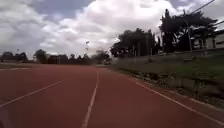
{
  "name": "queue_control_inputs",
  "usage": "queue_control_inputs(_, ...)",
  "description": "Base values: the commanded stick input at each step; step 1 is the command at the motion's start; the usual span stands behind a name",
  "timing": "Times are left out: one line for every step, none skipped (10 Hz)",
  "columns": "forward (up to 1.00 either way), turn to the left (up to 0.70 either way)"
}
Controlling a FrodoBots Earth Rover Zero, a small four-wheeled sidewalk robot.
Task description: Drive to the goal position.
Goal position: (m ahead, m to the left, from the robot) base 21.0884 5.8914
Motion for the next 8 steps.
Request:
queue_control_inputs(0.6,0.0)
queue_control_inputs(0.6,0.0)
queue_control_inputs(0.6,0.0)
queue_control_inputs(0.6,0.0)
queue_control_inputs(0.6,0.0)
queue_control_inputs(0.6,0.0)
queue_control_inputs(0.6,0.0)
queue_control_inputs(0.6,0.0)
